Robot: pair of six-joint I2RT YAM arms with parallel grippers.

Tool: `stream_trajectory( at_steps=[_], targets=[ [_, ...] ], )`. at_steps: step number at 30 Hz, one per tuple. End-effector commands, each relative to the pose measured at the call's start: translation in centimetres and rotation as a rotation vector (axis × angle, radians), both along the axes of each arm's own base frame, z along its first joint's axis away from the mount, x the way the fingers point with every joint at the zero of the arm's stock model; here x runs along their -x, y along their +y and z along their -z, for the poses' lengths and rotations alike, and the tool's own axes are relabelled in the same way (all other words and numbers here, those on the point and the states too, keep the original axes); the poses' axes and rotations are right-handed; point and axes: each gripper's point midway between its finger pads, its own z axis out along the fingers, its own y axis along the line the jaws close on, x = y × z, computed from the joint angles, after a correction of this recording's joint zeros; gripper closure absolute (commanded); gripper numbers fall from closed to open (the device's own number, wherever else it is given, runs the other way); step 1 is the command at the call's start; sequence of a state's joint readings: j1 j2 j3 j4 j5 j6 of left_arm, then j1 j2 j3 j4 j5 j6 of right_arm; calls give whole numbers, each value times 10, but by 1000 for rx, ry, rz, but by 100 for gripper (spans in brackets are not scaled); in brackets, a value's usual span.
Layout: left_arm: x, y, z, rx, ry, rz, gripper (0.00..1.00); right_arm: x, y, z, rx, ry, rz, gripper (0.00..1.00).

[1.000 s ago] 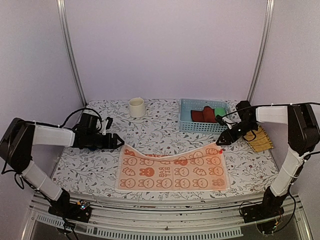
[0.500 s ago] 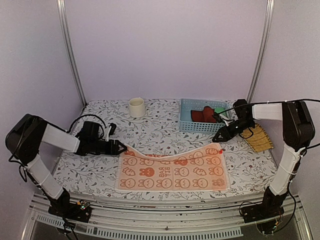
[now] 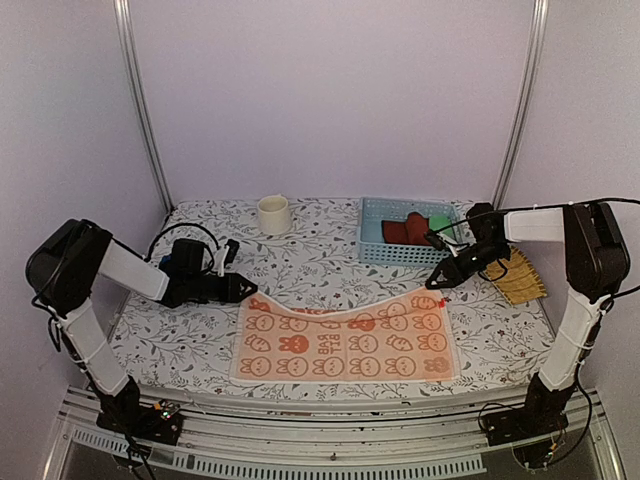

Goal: Roll the towels
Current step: Smooth out the towel at the center of the board.

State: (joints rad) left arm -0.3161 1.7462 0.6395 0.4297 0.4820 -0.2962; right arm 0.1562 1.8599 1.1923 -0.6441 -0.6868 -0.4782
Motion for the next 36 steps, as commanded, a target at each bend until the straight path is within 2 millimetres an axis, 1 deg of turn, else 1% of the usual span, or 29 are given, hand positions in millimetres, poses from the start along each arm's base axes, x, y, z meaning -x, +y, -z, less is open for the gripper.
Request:
stream_trajectory(
  at_steps=[1, 4, 5, 6, 9, 12, 13, 15, 17, 19, 22, 25, 27, 28, 29, 31, 32, 35, 36],
  targets=[
    [-2, -15, -3, 39, -18, 75, 78, 4, 4, 0, -32, 19, -16, 73],
    [0, -17, -2, 47, -11, 85, 92, 1, 4, 0, -35, 21, -11, 84],
    [0, -16, -1, 48, -10, 86, 97, 1, 4, 1, -36, 23, -10, 87],
    [0, -17, -3, 51, -13, 85, 100, 2, 4, 1, -35, 26, -10, 89],
    [-3, -11, -8, 42, -34, 44, 100, 1, 3, 3, -34, 28, -4, 96],
    [-11, -1, -23, 38, -79, -35, 100, -4, 2, 0, -34, 14, 11, 97],
    [-14, -1, -31, 54, -108, -51, 100, -7, 0, -1, -31, 3, 20, 97],
    [-20, 1, -39, 78, -127, -86, 100, -14, -2, -2, -14, -21, 39, 97],
    [-27, 3, -42, 88, -130, -121, 100, -30, -4, -11, 0, -75, 62, 97],
    [-36, 9, -37, 86, -108, -191, 100, -42, -9, -9, 33, -96, 102, 97],
    [-48, 18, -24, 72, -54, -291, 100, -57, -19, 0, 93, -103, 177, 97],
    [-53, 27, -7, 43, 19, -370, 100, -64, -25, 8, 125, -92, 227, 94],
    [-54, 29, -2, 24, 42, -391, 100, -66, -30, 10, 150, -100, 253, 89],
    [-54, 29, -2, 14, 47, -397, 99, -66, -31, 9, 156, -104, 262, 86],
    [-54, 29, -2, -2, 53, -400, 90, -66, -31, 6, 155, -113, 261, 80],
    [-53, 27, -8, -35, 42, -397, 82, -64, -30, 1, 146, -124, 256, 70],
    [-53, 26, -14, -51, 31, -402, 79, -63, -30, -2, 142, -129, 256, 67],
    [-49, 23, -30, -104, 11, -412, 69, -57, -30, -18, 132, -152, 245, 62],
    [-47, 22, -35, -128, 7, -419, 66, -50, -30, -19, 131, -149, 238, 61]
  ],
)
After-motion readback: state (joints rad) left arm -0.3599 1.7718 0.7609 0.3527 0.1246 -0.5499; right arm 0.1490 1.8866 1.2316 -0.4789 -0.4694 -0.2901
